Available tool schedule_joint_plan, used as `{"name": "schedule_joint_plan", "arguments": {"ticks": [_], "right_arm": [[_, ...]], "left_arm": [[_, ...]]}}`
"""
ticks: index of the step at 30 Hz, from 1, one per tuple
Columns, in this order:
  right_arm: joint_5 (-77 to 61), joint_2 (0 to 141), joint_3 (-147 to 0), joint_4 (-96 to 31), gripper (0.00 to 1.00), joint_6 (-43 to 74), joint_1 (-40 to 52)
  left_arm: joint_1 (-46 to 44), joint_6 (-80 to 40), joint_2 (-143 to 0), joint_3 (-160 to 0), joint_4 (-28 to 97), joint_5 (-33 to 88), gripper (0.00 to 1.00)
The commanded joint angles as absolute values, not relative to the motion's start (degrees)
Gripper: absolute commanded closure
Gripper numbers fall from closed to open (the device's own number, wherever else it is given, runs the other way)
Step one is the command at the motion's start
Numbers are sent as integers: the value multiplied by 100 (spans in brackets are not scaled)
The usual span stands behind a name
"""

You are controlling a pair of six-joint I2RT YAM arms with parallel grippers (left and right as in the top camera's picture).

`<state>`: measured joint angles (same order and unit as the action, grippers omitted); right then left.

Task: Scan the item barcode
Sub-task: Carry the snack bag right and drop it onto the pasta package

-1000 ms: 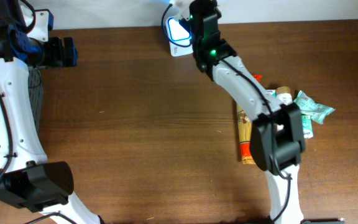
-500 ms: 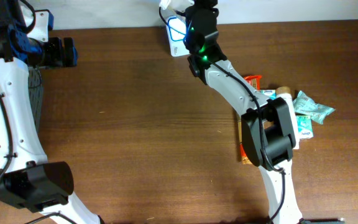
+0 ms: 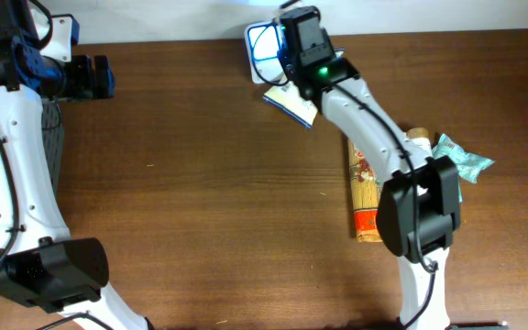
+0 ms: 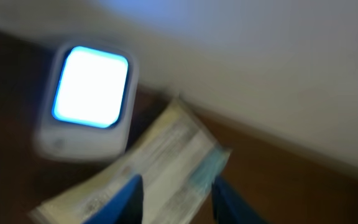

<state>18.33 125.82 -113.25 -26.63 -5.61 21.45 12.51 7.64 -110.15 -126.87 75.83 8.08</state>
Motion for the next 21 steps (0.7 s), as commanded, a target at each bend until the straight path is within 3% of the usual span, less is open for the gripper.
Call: {"name": "schedule_joint_plan", "arguments": {"ticks": [1,8,16,18,21], "right_arm": [[384,12908,-11303,-2834,64,1651,1575],[-451,14016,-11303,-3059,59,1702,1466],[-285,14062,-11303,-7004,57,1682,1422],[-694,14051,-11319,-7247,54,1424,1417],[-1540,13775,-11601,-7288,37,1133,1304]], "left_arm": [[1253,714,-10991,-12733,7577,808,1],[1253,714,-10991,-12733,7577,808,1],[1253,714,-10991,-12733,7577,808,1],[1253,714,-10991,-12733,7577,808,1],[1253,714,-10991,-12733,7577,808,1]]}}
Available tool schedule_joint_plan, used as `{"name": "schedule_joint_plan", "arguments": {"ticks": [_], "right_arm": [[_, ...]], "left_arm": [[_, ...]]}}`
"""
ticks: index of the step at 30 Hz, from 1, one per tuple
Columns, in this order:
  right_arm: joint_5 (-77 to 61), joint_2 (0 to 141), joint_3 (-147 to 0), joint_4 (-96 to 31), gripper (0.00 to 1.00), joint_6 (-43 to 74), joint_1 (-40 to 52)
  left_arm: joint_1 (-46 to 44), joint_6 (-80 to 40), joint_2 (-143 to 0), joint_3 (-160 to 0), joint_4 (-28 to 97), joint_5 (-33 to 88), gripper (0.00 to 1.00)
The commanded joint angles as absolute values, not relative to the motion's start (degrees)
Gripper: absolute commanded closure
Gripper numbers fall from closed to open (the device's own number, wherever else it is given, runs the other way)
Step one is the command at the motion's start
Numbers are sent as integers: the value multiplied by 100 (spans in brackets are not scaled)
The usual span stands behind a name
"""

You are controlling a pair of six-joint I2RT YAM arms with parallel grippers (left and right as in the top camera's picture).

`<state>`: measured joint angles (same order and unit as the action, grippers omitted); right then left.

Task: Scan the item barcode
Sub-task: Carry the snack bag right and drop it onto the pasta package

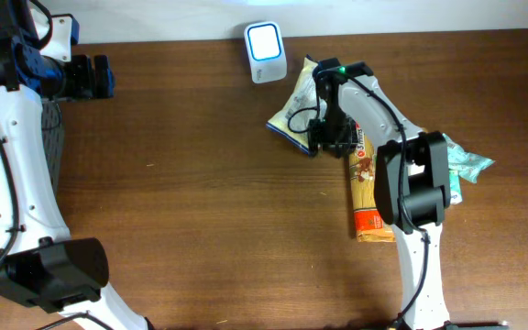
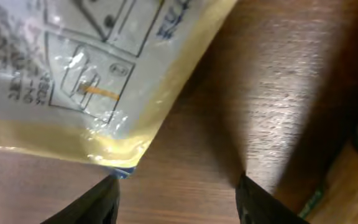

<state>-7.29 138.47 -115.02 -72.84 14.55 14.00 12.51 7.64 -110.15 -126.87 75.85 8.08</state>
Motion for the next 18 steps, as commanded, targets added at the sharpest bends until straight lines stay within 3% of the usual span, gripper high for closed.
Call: {"name": "schedule_joint_plan", "arguments": {"ticks": [1,3,6,13,14,15,16,18], "right_arm": [[-1649,13535,-11810,-7367,36,1090,1243],[-1601,13211,-12158,-7317,23,1076,1100],[-1590,13489,-12206,-6259,4,1448,854],[-1636,14636,-12206,-4908,1,1557,867],[-1664,14724,-12204,-4908,25,1555,867],[-1780,14763,-12204,-5015,71,1553,860],[-1782,14763,-12206,-5072,93,1553,860],[-1785,14759,-12206,-5336,96,1549,860]], "left_arm": [[1253,714,-10991,-12733,7577,808,1],[1253,714,-10991,-12733,7577,808,1],[1253,714,-10991,-12733,7577,808,1],[1253,714,-10991,-12733,7577,808,1],[1253,714,-10991,-12733,7577,808,1],[1253,711,-10991,-12733,7577,808,1],[1253,714,-10991,-12733,7577,808,1],[1256,714,-10991,-12733,7577,808,1]]}}
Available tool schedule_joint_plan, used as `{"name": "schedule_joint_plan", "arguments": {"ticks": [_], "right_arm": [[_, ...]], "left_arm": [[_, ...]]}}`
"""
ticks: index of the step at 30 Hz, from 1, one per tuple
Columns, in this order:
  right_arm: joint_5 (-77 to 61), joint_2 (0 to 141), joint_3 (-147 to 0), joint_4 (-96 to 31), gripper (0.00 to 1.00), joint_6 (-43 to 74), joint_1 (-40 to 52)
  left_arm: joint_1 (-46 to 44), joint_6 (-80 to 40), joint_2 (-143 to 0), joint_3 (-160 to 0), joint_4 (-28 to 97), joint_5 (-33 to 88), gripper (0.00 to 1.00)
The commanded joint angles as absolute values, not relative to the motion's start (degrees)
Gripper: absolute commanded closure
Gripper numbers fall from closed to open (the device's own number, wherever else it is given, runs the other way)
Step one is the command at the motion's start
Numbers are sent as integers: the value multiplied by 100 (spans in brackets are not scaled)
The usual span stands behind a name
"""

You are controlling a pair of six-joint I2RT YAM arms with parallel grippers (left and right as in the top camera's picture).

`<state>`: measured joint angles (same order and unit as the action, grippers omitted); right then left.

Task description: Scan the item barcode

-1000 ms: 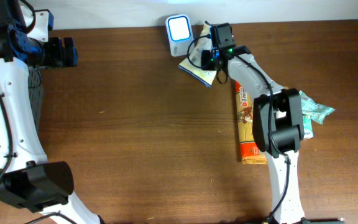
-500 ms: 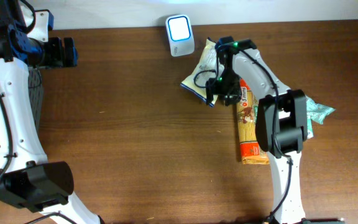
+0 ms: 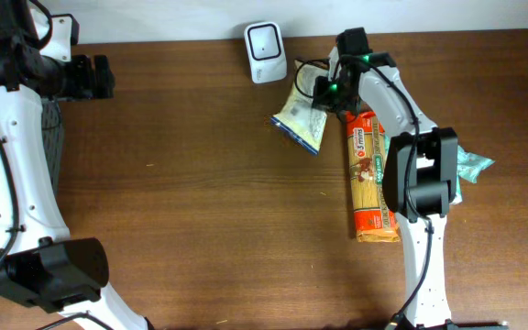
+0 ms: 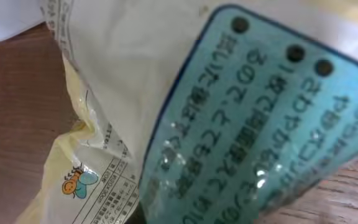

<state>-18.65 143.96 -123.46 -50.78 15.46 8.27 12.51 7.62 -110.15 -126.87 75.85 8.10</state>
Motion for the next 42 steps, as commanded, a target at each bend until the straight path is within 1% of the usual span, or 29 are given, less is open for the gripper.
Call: {"name": "schedule_joint_plan", "arguments": {"ticks": [1,4,6,7,8,9,11,12,14,15,16,17,18,19,20,22,23,25,26,27,28,30,32,37,39,40,42], "right_arm": [[-1890,14647,-12213,-5544,96,1297,860],[-1992,13896,-12230,-6167,96,897,851],[-1990,12936,-12232,-7030,96,902,701],[-1848,12344,-12232,-7638,96,906,532],[-1680,12090,-12232,-7909,96,902,419],[-976,11736,-12232,-8471,96,899,163],[-187,11679,-12217,-9153,96,897,-165],[38,11769,-12036,-9301,96,897,-368],[73,11813,-11415,-9067,96,899,-589],[78,11813,-10960,-8838,86,897,-681],[130,11813,-10709,-8729,73,899,-727],[285,11813,-10562,-8724,53,899,-770],[338,11806,-10575,-8764,40,897,-797],[373,11789,-10715,-8873,32,897,-799],[368,11743,-11122,-9135,30,834,-788],[336,11577,-12003,-9618,28,591,-635],[242,11332,-12564,-9736,27,462,-349],[130,10569,-13141,-9734,25,475,318],[130,10206,-13316,-9734,18,493,609],[130,9841,-13404,-9732,7,495,878],[130,9295,-13417,-9732,1,493,1221],[21,8578,-13417,-9732,1,491,1643],[-82,8180,-13417,-9732,1,489,1800],[117,7909,-13417,-9732,1,471,1800],[427,7968,-13380,-9692,1,469,1796],[650,7920,-13225,-9480,1,462,1728],[397,7496,-12427,-8495,1,185,1358]], "left_arm": [[1253,714,-10991,-12733,7577,808,1],[1253,714,-10991,-12733,7577,808,1],[1256,714,-10991,-12733,7577,808,1],[1256,714,-10991,-12733,7577,808,1],[1253,714,-10991,-12733,7577,808,1],[1256,714,-10991,-12733,7577,808,1],[1249,714,-10991,-12733,7577,808,1],[1249,714,-10991,-12733,7577,808,1],[1256,714,-10991,-12733,7577,808,1],[1253,714,-10991,-12733,7577,808,1],[1249,714,-10991,-12733,7577,808,1],[1249,714,-10991,-12733,7577,808,1],[1249,714,-10991,-12733,7577,808,1],[1251,714,-10991,-12733,7577,808,1],[1256,714,-10991,-12733,7577,808,1],[1249,714,-10991,-12733,7577,808,1],[1249,714,-10991,-12733,7577,808,1],[1251,714,-10991,-12733,7575,808,1],[1251,714,-10991,-12733,7575,808,1],[1249,714,-10991,-12733,7577,808,1],[1249,714,-10991,-12733,7577,808,1],[1253,714,-10991,-12733,7577,808,1],[1253,714,-10991,-12733,7577,808,1],[1253,714,-10991,-12733,7577,808,1],[1253,714,-10991,-12733,7577,808,1],[1253,711,-10991,-12733,7577,808,1],[1253,714,-10991,-12733,7577,808,1]]}}
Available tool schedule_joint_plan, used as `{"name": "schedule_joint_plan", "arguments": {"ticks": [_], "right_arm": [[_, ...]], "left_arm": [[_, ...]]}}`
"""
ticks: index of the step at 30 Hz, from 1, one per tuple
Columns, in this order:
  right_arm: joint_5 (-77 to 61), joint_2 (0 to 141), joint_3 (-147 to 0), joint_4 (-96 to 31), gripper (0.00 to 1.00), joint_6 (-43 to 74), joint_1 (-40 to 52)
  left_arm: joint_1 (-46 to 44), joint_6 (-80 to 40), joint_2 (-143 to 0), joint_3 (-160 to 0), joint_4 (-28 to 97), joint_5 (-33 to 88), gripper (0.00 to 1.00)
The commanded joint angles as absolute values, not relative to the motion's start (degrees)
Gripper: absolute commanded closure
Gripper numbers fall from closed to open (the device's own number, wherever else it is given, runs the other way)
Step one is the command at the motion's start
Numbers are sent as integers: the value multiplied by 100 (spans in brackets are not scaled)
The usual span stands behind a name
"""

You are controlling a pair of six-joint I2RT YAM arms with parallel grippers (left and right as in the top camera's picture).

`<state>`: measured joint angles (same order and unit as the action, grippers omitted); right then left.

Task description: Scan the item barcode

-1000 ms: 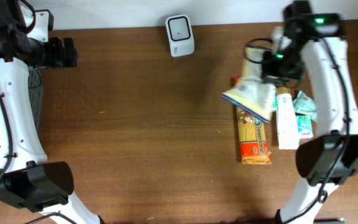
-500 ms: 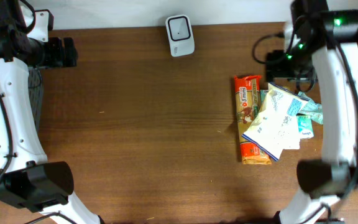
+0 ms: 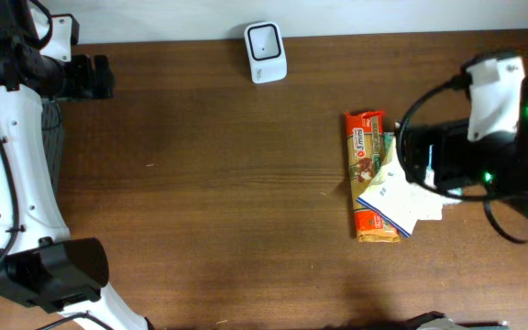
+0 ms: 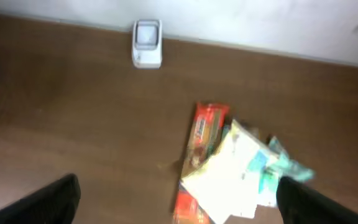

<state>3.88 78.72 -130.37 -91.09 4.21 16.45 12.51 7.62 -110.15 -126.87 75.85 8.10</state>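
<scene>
The white scanner (image 3: 266,41) stands at the table's back edge, its screen dark; the right wrist view shows the scanner (image 4: 146,42) too. A white and yellow pouch (image 3: 394,195) lies across an orange pasta packet (image 3: 365,137) at the right. My right arm (image 3: 489,137) is raised high over that spot. From up there my right gripper (image 4: 179,205) looks down on the pouch (image 4: 232,174), open, with nothing between its dark fingers (image 4: 55,200). My left gripper (image 3: 94,78) hangs at the far back left, away from all of it.
A teal packet (image 4: 281,165) lies against the right side of the pouch, partly under it. Bare brown table (image 3: 200,183) stretches from the packets to the left arm. A white wall runs behind the scanner.
The pouch was by the scanner at my right gripper's jaws. Now it lies on the pasta packet at the right, and the gripper is open and high above the table.
First my right gripper held the pouch in front of the lit scanner. Then the pouch was right of the scanner, still at the gripper, and the screen went dark. Now the pouch rests on the pasta packet, let go. The left arm stayed put.
</scene>
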Motion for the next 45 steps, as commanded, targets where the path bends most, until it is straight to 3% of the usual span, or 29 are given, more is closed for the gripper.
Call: {"name": "schedule_joint_plan", "arguments": {"ticks": [1,8,14,17,20,38,43,45], "right_arm": [[-8,7070,-11616,-7649,1,-148,1144],[-607,3295,-4650,-2132,1,-565,250],[-604,996,-604,760,1,-554,255],[-600,287,-32,620,1,-556,257],[-591,19,-32,-412,1,-495,255],[-580,19,-32,-410,1,-272,259],[-580,19,-32,-410,1,-272,259],[-580,19,-32,-410,1,-272,259]], "left_arm": [[1253,714,-10991,-12733,7577,808,1],[1253,714,-10991,-12733,7577,808,1],[1253,714,-10991,-12733,7577,808,1],[1253,714,-10991,-12733,7577,808,1],[1256,714,-10991,-12733,7577,808,1],[1249,714,-10989,-12733,7575,805,1],[670,714,-10025,-12702,7577,808,1],[99,735,-8967,-11721,7452,550,1]]}}
